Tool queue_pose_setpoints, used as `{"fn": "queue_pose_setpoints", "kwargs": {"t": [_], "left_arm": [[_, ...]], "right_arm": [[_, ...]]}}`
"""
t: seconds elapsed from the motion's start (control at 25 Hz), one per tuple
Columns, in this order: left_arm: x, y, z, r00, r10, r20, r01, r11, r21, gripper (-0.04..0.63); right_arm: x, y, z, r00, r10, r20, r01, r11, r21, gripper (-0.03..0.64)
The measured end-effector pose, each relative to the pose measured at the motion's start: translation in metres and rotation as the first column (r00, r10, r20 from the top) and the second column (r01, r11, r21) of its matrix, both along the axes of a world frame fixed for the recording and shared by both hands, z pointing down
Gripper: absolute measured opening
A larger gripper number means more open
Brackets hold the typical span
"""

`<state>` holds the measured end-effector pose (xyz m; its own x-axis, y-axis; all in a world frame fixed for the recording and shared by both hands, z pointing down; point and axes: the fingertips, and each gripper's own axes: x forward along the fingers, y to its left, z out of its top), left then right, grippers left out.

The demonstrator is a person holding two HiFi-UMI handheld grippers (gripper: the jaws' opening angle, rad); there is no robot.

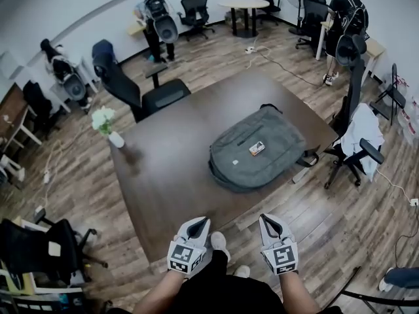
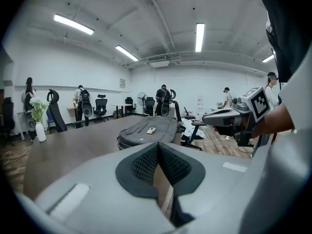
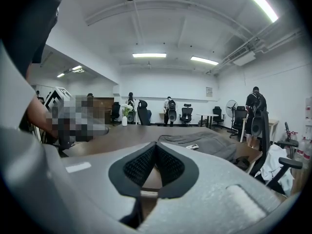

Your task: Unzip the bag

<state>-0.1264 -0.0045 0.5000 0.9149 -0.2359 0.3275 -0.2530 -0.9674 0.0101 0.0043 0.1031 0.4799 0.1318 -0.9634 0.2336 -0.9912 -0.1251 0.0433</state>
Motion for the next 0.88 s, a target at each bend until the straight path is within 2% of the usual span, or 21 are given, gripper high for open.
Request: {"fn": "queue_pose_setpoints", "kwargs": {"t": [0.32, 0.64, 0.8, 0.88], "left_arm": [[0.022, -0.078, 0.008, 1.0, -0.021, -0.008, 0.021, 1.0, -0.023, 0.018], [0.047, -0.127, 0.019, 1.0, -0.006, -0.014, 0.005, 0.999, -0.044, 0.018], [0.057, -0.138, 0.023, 1.0, 0.022, -0.013, -0.022, 0.999, -0.046, 0.018], [0.059, -0.15, 0.026, 1.0, 0.012, -0.014, -0.013, 0.998, -0.056, 0.018]], "right_arm": [[0.01, -0.084, 0.001, 0.994, -0.087, -0.06, 0.084, 0.995, -0.06, 0.003], [0.03, -0.135, 0.014, 0.995, -0.085, -0.051, 0.078, 0.988, -0.133, 0.003], [0.038, -0.146, 0.024, 0.996, -0.075, -0.054, 0.06, 0.971, -0.233, 0.003], [0.04, -0.157, 0.028, 0.994, -0.089, -0.061, 0.072, 0.968, -0.239, 0.003]]}}
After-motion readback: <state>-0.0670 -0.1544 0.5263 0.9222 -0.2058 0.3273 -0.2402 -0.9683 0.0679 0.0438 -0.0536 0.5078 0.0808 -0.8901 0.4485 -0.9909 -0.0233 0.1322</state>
